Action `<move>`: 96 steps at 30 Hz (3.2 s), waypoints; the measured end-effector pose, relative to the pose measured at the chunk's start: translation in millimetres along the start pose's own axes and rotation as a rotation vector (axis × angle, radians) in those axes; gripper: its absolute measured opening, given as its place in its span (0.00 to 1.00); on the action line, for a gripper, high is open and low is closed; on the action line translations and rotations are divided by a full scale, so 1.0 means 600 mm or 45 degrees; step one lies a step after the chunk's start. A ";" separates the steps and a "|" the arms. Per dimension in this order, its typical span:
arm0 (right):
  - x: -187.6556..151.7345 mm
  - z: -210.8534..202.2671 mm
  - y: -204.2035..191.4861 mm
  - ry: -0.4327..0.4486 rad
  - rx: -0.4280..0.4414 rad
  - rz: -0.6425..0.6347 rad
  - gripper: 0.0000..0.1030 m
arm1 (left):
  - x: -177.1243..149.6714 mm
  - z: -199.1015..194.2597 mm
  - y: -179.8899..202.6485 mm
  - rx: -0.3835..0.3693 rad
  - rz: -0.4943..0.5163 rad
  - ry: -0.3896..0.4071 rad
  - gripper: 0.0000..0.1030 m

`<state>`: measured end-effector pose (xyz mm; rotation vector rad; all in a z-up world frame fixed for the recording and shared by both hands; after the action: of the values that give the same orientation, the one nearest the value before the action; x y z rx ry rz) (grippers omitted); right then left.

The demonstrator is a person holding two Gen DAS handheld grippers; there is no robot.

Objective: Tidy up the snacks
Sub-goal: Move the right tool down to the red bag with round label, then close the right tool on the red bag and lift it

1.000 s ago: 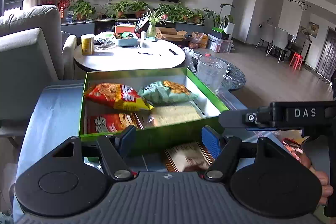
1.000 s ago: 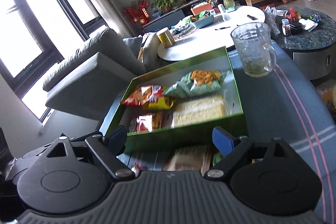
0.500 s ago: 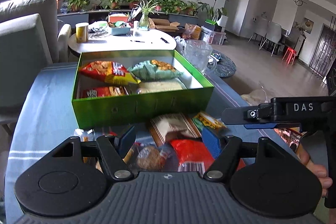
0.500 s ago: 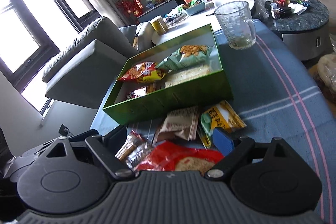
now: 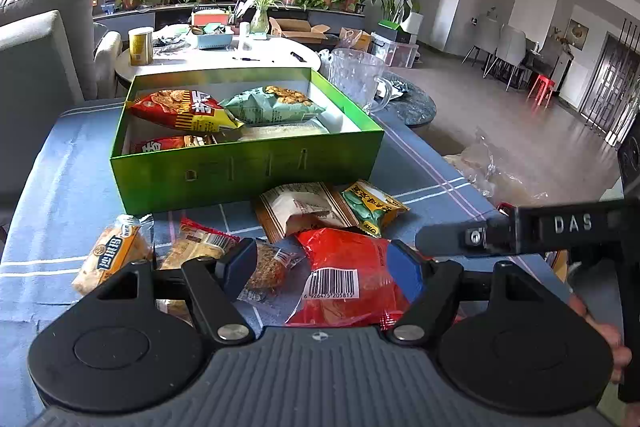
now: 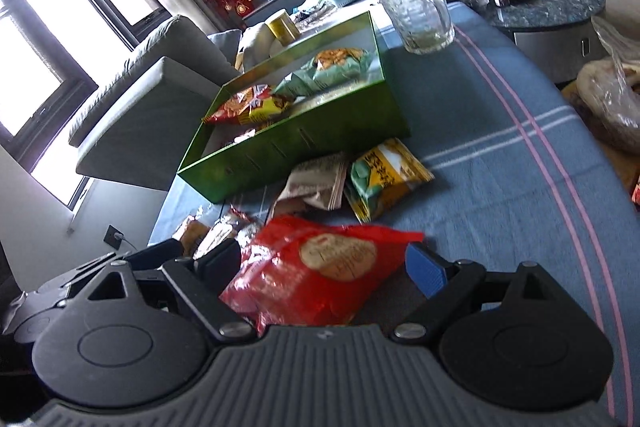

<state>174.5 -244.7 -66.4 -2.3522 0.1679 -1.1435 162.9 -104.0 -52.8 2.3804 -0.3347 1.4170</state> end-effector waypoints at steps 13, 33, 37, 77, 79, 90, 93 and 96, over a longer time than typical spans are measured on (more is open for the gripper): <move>-0.042 0.024 0.032 -0.085 -0.045 0.045 0.76 | -0.044 0.015 0.001 -0.008 -0.010 -0.100 0.70; -0.032 0.012 0.039 -0.009 -0.082 0.033 0.77 | -0.038 -0.020 0.001 -0.007 -0.018 -0.062 0.66; -0.027 0.021 0.038 -0.004 -0.092 0.048 0.77 | -0.030 0.004 -0.001 0.007 -0.025 -0.062 0.66; -0.048 0.065 -0.006 -0.081 -0.015 -0.035 0.74 | -0.068 0.047 0.029 -0.133 -0.146 -0.186 0.53; -0.045 0.060 -0.009 -0.067 -0.007 -0.030 0.73 | -0.064 0.041 0.044 -0.182 -0.143 -0.178 0.53; -0.022 0.045 -0.004 -0.010 -0.007 -0.048 0.70 | -0.060 0.041 0.057 -0.145 -0.037 -0.154 0.60; -0.021 0.042 0.014 -0.007 -0.037 -0.012 0.70 | -0.062 0.045 0.047 -0.129 -0.062 -0.163 0.67; -0.018 0.036 0.016 -0.008 -0.036 -0.032 0.73 | -0.066 0.054 0.045 -0.121 -0.067 -0.181 0.71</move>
<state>184.8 -240.9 -89.8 -2.3890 0.1535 -1.1523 159.9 -140.9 -97.5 2.3996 -0.3641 1.1853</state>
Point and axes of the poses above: each gripper's, at about its wrist camera, not at the fingertips, and z roughly the way its jaws point, y to its right, x to its top, the point moved 8 cm from there along z, roughly the way its jaws point, and after that the axes turned 11 degrees about y, right-handed, at the moved point
